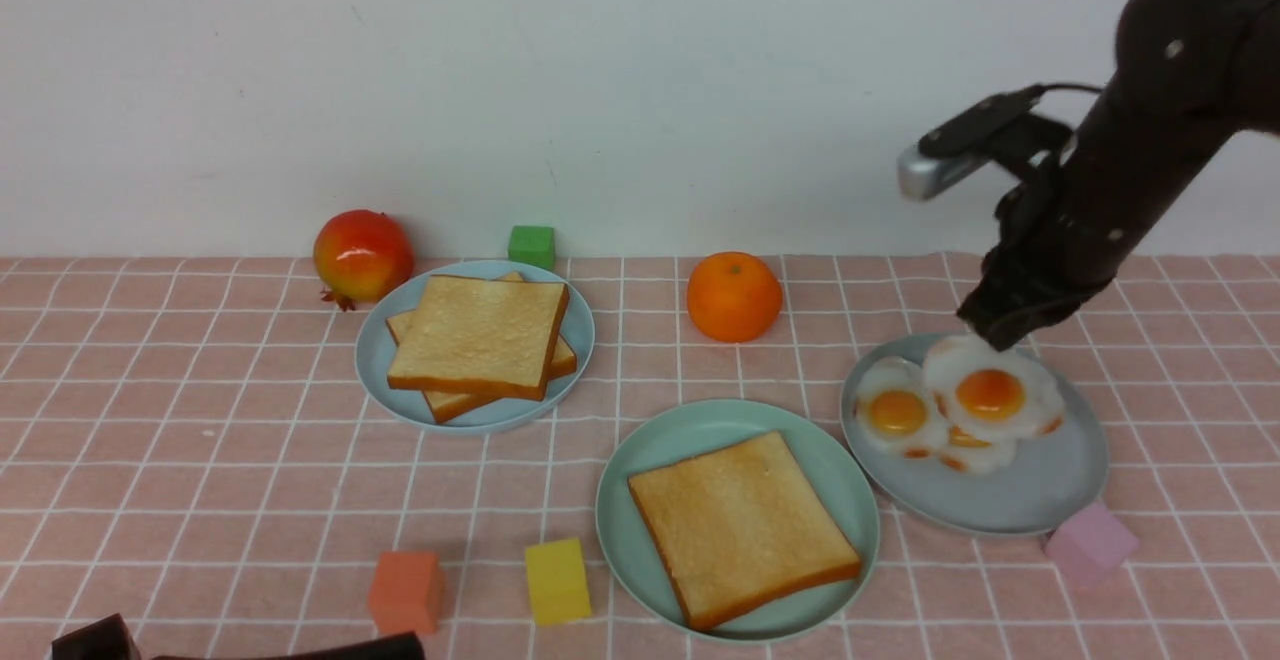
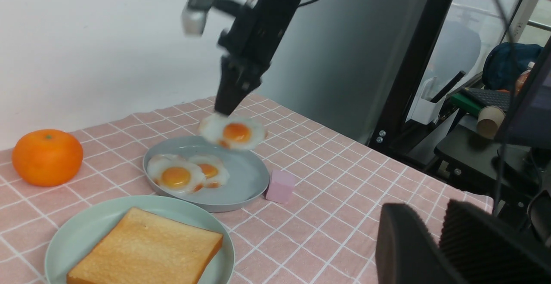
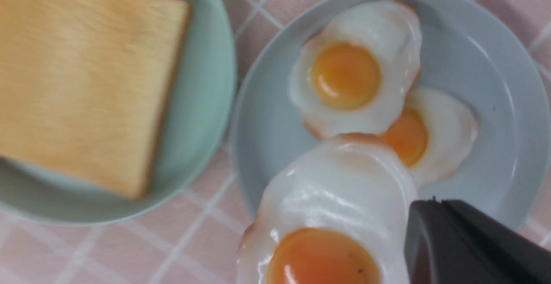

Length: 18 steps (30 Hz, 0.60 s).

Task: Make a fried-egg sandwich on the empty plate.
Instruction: Use the right arm to place the fried egg on the slice of bread in the middle

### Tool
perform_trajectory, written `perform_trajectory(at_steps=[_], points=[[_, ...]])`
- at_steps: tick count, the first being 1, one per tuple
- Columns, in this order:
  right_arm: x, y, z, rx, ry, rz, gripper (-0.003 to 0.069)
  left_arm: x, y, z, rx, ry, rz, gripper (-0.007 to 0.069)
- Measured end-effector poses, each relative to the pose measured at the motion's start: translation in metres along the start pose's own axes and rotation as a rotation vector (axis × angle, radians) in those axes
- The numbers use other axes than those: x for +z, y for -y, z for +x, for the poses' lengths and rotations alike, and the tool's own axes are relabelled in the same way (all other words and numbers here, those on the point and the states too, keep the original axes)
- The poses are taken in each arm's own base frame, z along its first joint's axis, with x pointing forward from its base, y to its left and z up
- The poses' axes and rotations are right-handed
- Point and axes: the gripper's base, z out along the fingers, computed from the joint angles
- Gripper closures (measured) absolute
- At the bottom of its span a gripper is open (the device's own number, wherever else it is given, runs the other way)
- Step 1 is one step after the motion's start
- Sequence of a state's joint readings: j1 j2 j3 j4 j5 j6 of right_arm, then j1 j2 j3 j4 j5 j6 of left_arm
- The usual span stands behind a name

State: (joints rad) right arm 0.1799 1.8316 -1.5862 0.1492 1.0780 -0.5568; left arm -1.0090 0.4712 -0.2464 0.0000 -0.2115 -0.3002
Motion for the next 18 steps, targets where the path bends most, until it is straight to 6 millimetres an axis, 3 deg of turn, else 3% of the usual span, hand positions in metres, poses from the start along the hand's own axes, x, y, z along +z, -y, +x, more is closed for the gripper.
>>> perform_trajectory(at_steps=[5, 6, 7, 8, 10, 11, 14, 18], points=[[-0.035, -0.025, 0.006, 0.119, 0.055, -0.135, 0.0637, 0.000, 0.000, 0.000, 0.000, 0.000, 0.000, 0.0434], [-0.036, -0.026, 0.006, 0.122, 0.057, -0.144, 0.0637, 0.000, 0.000, 0.000, 0.000, 0.000, 0.000, 0.0433], [-0.041, -0.045, 0.010, 0.150, 0.075, -0.222, 0.0637, 0.000, 0.000, 0.000, 0.000, 0.000, 0.000, 0.0432], [-0.041, -0.048, 0.009, 0.147, 0.076, -0.231, 0.0637, 0.000, 0.000, 0.000, 0.000, 0.000, 0.000, 0.0432], [-0.033, -0.079, 0.013, 0.146, 0.062, -0.304, 0.0637, 0.000, 0.000, 0.000, 0.000, 0.000, 0.000, 0.0426], [-0.031, -0.081, 0.013, 0.146, 0.065, -0.306, 0.0637, 0.000, 0.000, 0.000, 0.000, 0.000, 0.000, 0.0424], [-0.009, -0.120, 0.013, 0.124, 0.059, -0.334, 0.0637, 0.000, 0.000, 0.000, 0.000, 0.000, 0.000, 0.0419], [0.012, -0.149, 0.002, 0.084, 0.131, -0.316, 0.0637, 0.000, 0.000, 0.000, 0.000, 0.000, 0.000, 0.0413]])
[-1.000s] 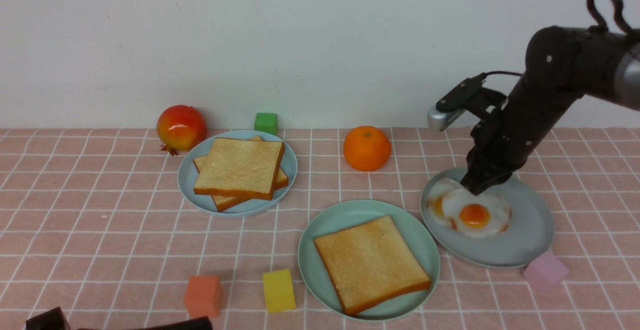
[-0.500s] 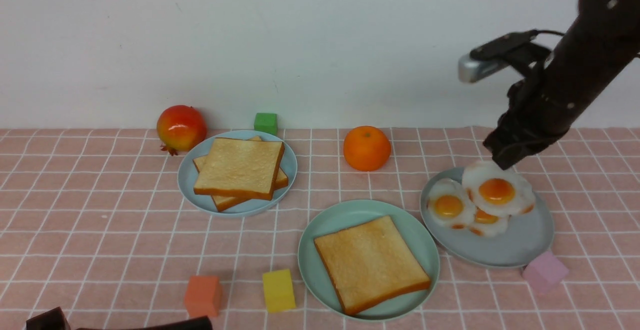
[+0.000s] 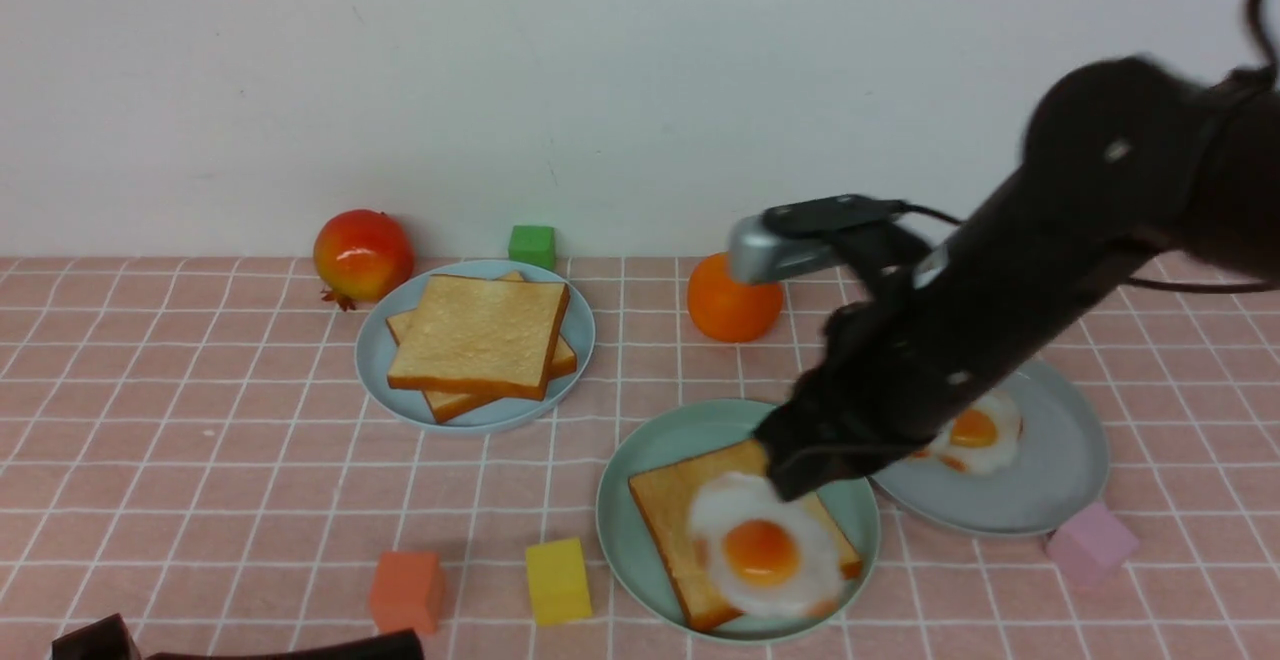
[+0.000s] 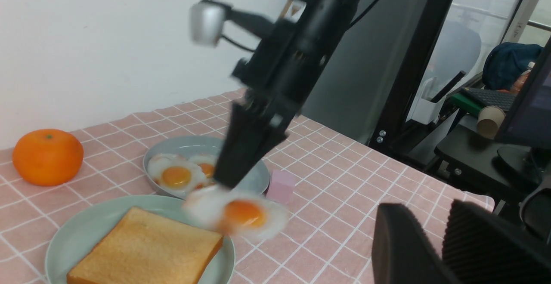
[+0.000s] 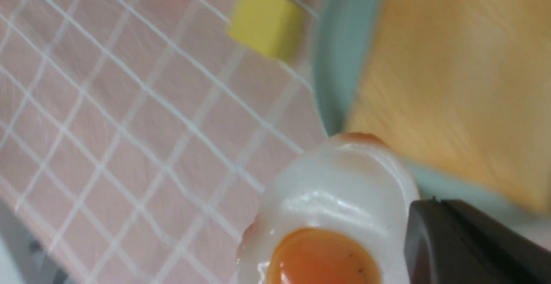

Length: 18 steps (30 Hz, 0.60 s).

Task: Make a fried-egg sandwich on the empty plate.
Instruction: Use the right arm to place the fried egg on the slice of bread in the middle

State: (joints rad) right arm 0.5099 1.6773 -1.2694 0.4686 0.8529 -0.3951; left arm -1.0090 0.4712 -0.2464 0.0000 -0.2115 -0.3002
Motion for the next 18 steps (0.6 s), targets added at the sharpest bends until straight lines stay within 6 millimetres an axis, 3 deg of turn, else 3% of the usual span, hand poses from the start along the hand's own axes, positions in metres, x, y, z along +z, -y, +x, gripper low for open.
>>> perform_trajectory(at_steps=[3, 10, 18], points=[[0.012, 0.000, -0.004, 0.000, 0.029, 0.015, 0.0637, 0.000, 0.000, 0.000, 0.000, 0.000, 0.000, 0.0412], [0.046, 0.024, -0.008, 0.056, 0.055, 0.093, 0.0637, 0.000, 0.000, 0.000, 0.000, 0.000, 0.000, 0.0404], [0.062, 0.038, -0.008, 0.051, 0.064, 0.149, 0.0637, 0.000, 0.000, 0.000, 0.000, 0.000, 0.000, 0.0403]])
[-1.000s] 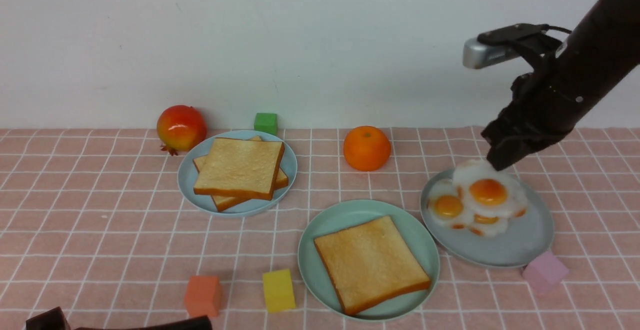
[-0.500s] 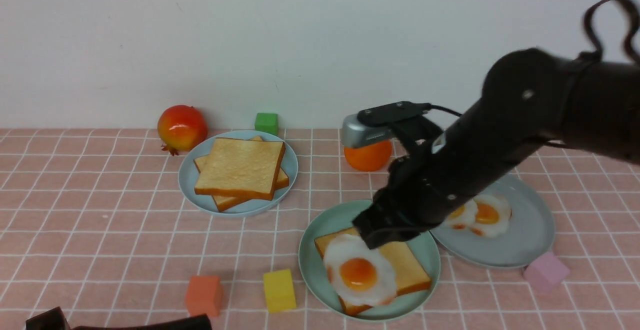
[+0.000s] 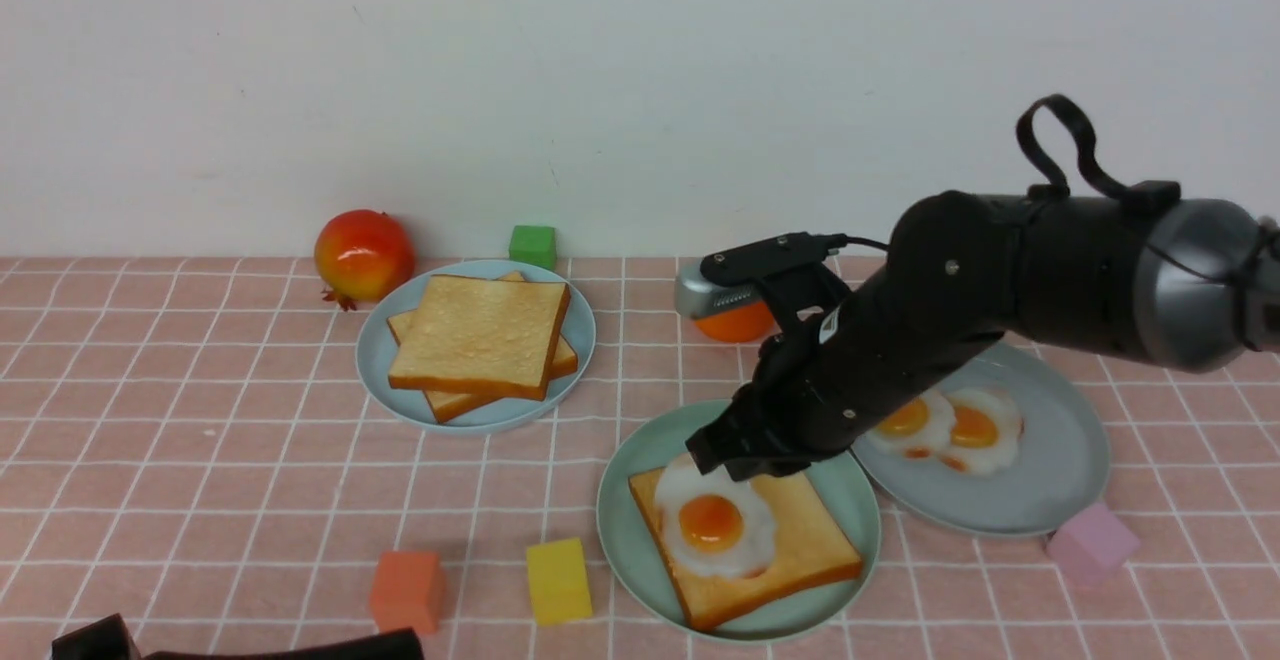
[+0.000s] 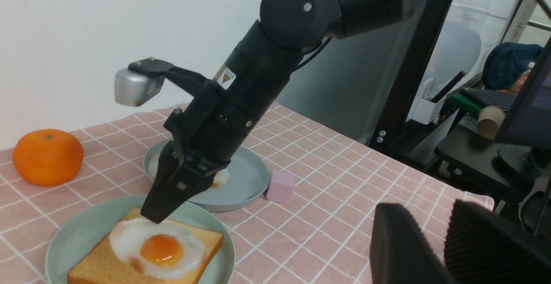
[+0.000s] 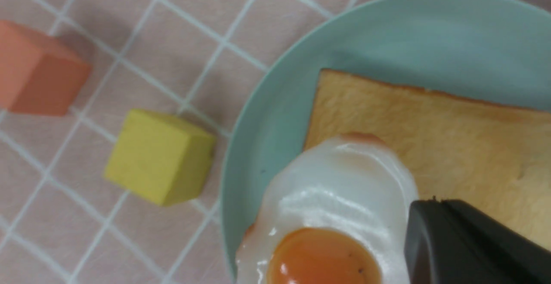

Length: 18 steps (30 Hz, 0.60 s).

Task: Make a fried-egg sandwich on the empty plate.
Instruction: Use the right arm to place the fried egg on the slice of bread in the middle

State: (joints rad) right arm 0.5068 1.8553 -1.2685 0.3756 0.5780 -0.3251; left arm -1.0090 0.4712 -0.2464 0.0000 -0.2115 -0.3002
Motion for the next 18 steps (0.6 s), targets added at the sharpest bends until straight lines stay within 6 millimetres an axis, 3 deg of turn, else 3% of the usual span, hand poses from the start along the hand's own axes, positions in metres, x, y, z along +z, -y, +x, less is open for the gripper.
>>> perform_trajectory(at_steps=[7, 18], points=[[0.002, 0.019, 0.000, 0.035, 0.006, 0.034, 0.0637, 0.000, 0.000, 0.000, 0.000, 0.000, 0.000, 0.0401], [0.017, 0.023, 0.005, 0.074, -0.024, 0.023, 0.0636, 0.000, 0.000, 0.000, 0.000, 0.000, 0.000, 0.0389]])
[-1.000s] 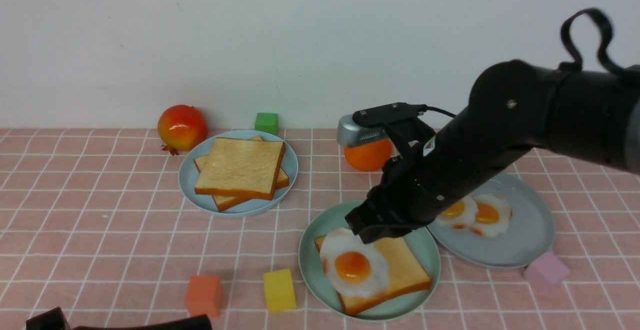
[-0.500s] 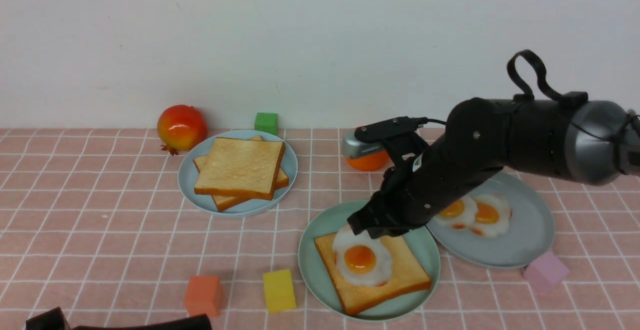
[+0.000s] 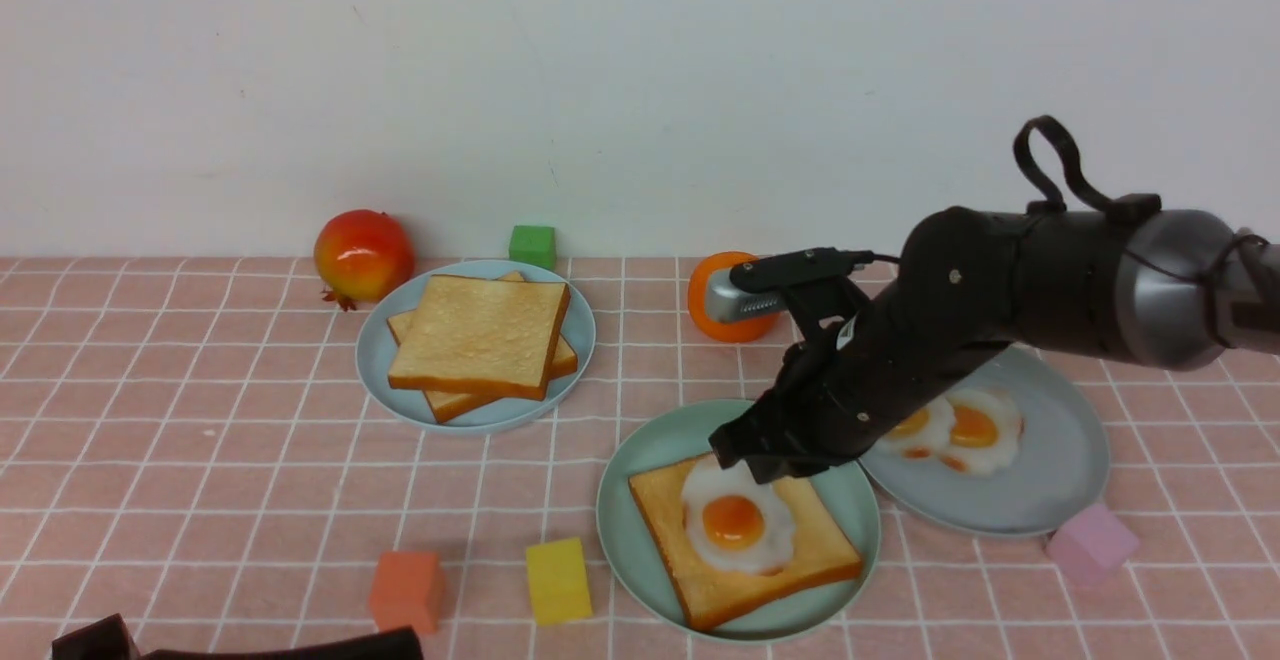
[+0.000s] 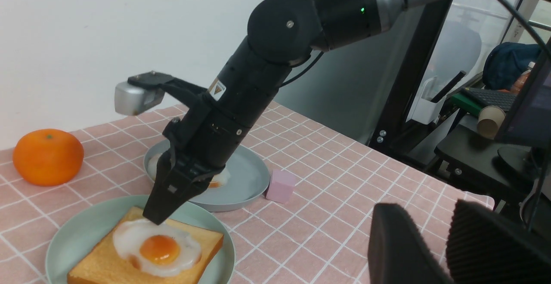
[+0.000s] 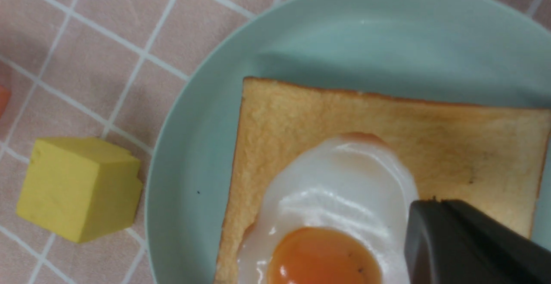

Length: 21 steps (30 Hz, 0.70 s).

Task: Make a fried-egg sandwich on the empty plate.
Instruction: Use the right arm to place the fried egg on the slice of bread in the middle, then use the left arm to grab a slice of bread

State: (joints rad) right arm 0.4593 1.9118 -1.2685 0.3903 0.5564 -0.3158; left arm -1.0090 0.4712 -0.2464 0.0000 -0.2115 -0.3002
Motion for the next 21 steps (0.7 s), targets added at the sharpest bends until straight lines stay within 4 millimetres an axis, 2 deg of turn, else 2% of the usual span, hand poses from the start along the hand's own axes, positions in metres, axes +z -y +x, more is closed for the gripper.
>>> perform_trajectory(at_steps=[5, 10, 11, 12, 13, 15, 18, 20, 21], points=[[0.000, 0.000, 0.000, 0.007, 0.000, -0.004, 0.0610, 0.000, 0.000, 0.000, 0.000, 0.000, 0.000, 0.0388], [0.000, -0.001, 0.000, 0.013, 0.001, -0.007, 0.0498, 0.000, 0.000, 0.000, 0.000, 0.000, 0.000, 0.0388], [0.000, -0.001, 0.000, 0.013, 0.001, -0.007, 0.0428, 0.000, 0.000, 0.000, 0.000, 0.000, 0.000, 0.0388], [0.000, -0.001, 0.000, 0.013, 0.001, -0.007, 0.0419, 0.000, 0.000, 0.000, 0.000, 0.000, 0.000, 0.0388], [0.000, -0.001, 0.000, 0.013, 0.001, -0.007, 0.0343, 0.000, 0.000, 0.000, 0.000, 0.000, 0.000, 0.0388], [-0.003, -0.002, -0.001, 0.010, 0.004, -0.009, 0.0264, 0.000, 0.000, 0.000, 0.000, 0.000, 0.000, 0.0388], [-0.021, -0.006, -0.002, -0.014, -0.002, -0.017, 0.0194, 0.000, 0.000, 0.000, 0.000, 0.000, 0.000, 0.0388], [-0.053, -0.013, -0.004, -0.039, 0.013, -0.024, 0.0192, 0.000, 0.000, 0.000, 0.000, 0.000, 0.000, 0.0388], [-0.060, -0.015, -0.003, -0.043, 0.015, -0.025, 0.0195, 0.000, 0.000, 0.000, 0.000, 0.000, 0.000, 0.0388]])
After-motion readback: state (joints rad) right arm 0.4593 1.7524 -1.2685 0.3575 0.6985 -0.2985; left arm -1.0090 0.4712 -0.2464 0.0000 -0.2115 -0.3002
